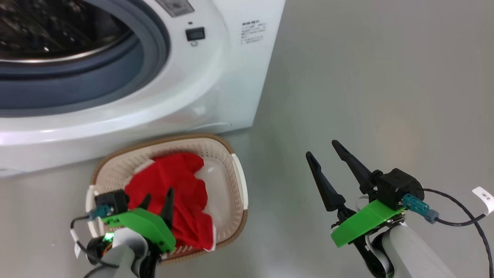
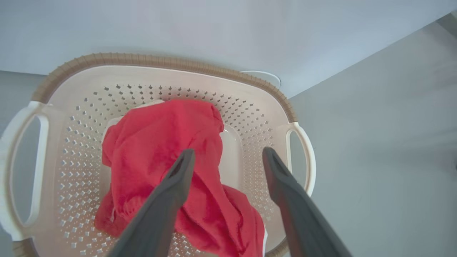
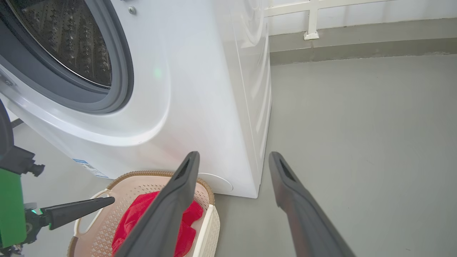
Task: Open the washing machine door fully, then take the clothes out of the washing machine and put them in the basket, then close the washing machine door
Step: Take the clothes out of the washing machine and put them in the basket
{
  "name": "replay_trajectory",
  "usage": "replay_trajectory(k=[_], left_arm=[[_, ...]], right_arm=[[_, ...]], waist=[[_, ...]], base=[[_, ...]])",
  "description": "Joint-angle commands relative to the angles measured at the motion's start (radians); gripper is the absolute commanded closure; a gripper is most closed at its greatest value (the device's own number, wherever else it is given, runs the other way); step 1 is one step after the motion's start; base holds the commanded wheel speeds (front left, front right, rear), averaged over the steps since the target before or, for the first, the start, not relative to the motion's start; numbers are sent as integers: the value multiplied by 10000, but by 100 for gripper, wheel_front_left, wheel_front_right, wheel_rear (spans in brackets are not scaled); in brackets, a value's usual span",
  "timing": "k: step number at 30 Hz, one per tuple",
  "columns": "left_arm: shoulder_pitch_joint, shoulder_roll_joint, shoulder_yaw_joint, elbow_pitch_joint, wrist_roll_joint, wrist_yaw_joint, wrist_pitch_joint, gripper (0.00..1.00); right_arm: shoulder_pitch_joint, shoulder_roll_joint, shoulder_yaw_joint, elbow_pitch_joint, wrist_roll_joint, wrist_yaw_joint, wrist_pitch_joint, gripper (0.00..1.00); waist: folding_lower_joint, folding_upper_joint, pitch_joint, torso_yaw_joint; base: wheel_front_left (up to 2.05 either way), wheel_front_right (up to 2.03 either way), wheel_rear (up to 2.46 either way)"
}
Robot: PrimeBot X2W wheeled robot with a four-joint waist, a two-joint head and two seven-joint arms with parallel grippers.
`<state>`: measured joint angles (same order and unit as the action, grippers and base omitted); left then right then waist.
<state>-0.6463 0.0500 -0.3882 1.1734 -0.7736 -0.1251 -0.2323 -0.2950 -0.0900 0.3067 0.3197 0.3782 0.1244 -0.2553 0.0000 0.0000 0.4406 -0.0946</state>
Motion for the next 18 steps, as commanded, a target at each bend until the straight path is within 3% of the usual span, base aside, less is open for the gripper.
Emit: replay_trajectory(k=[1,7,18], left_arm=[[430,355,147,-183,71,-55,-163,0],[1147,684,340,-1063,428,-33,-288,0],[3176,653,2391,-4488,2235,268,-293,0]], right_arm=[[162,15,187,-180,-9,63,-65,0],[477,-53,-36,11,-72,63,-65,0],[998,-30,-681,-8,-456,63,-65,0]], waist=[[0,0,-497,260],[0,0,-1495,563],[0,0,-2797,887]], base=[[0,0,0],[0,0,0],[0,0,0]])
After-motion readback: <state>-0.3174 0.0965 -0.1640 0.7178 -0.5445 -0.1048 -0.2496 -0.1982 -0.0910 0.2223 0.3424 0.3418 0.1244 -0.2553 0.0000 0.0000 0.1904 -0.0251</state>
